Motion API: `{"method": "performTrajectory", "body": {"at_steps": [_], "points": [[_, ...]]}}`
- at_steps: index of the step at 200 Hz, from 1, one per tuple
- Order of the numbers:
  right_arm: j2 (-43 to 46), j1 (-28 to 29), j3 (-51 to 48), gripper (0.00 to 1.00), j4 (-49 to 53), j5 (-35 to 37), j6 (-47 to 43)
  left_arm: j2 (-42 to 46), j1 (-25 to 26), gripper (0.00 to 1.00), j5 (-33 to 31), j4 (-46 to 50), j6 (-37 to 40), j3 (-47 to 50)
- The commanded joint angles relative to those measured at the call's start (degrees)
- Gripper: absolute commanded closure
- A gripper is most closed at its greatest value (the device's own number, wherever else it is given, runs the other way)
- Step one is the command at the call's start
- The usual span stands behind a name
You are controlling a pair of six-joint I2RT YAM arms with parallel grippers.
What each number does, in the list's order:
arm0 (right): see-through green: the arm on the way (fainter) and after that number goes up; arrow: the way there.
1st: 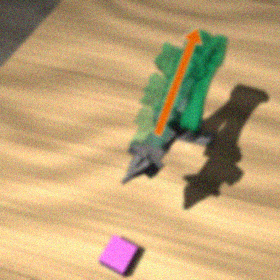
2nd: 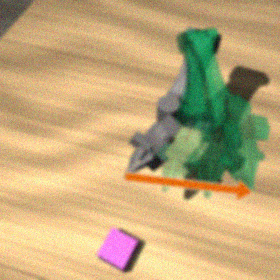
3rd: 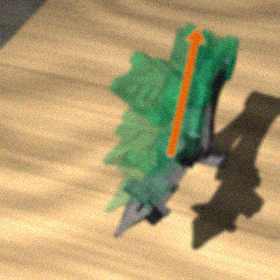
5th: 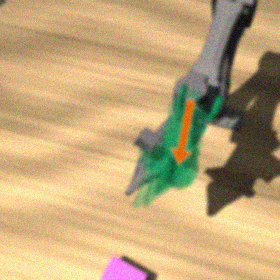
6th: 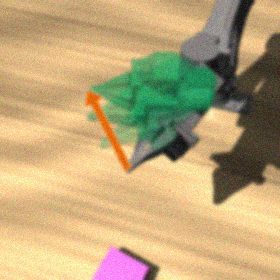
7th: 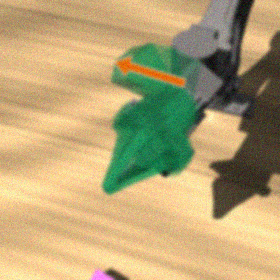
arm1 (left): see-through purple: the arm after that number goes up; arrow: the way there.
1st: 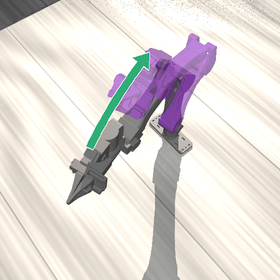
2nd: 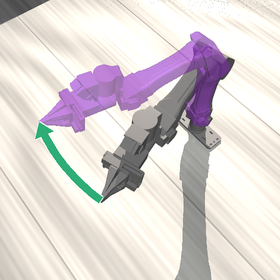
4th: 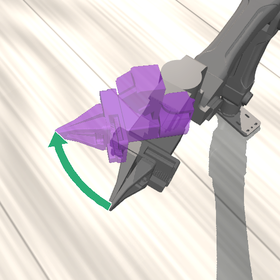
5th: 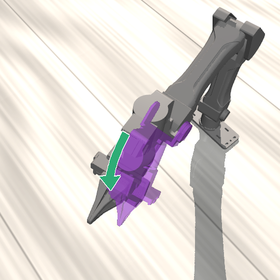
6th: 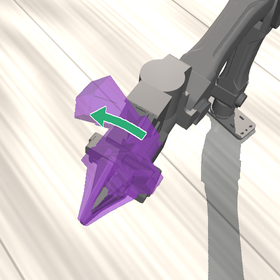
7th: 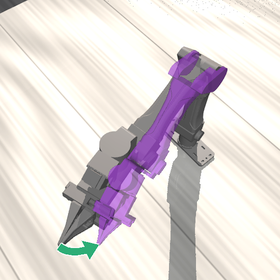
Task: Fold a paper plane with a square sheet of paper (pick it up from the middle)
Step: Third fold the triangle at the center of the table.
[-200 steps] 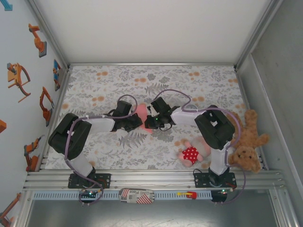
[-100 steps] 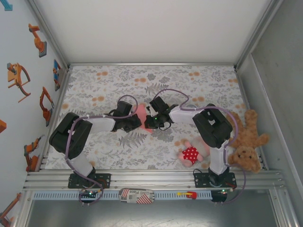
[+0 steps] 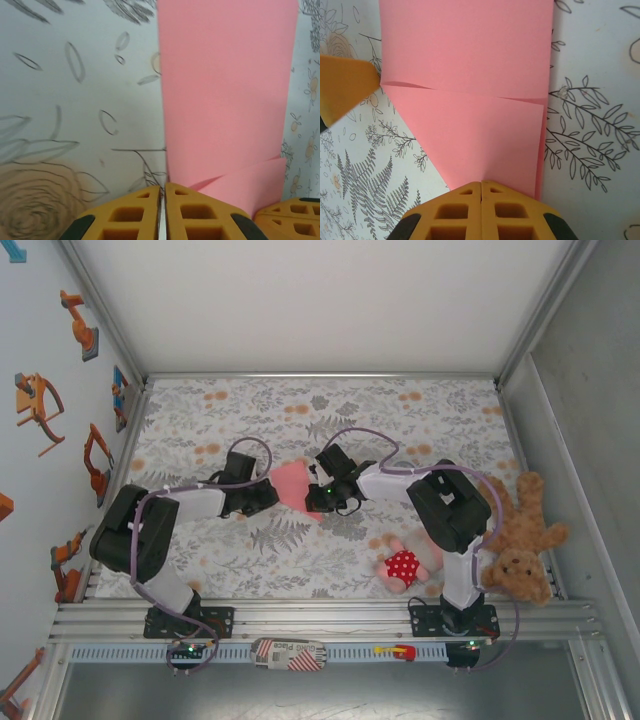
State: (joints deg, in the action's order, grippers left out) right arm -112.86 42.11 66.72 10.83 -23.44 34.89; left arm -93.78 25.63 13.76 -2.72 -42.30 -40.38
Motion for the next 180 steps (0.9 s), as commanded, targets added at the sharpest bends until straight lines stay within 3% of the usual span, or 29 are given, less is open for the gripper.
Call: {"method": "performTrajectory", "body": {"at_steps": [1,65,110,180], "points": [[-1.14,-0.27,-0.88,1.00,4.79,2.60,-0.41,1.07,-1.81,0.87,-3.01,4.78,3.01,0.39],[3.96,-0.27,-1.42,1.00,-6.20,-3.25,2.64,7.20,0.99,0.81,1.96,3.86,-3.58,-0.97],[4.87,-0.66,-2.61,0.97,-7.42,-0.98,3.02,7.25,4.83,0.69,1.51,-1.30,-11.69,1.85],[3.28,-1.28,-3.06,0.90,-6.64,1.82,3.15,5.28,5.31,0.52,1.84,-7.00,-17.95,3.62]]}}
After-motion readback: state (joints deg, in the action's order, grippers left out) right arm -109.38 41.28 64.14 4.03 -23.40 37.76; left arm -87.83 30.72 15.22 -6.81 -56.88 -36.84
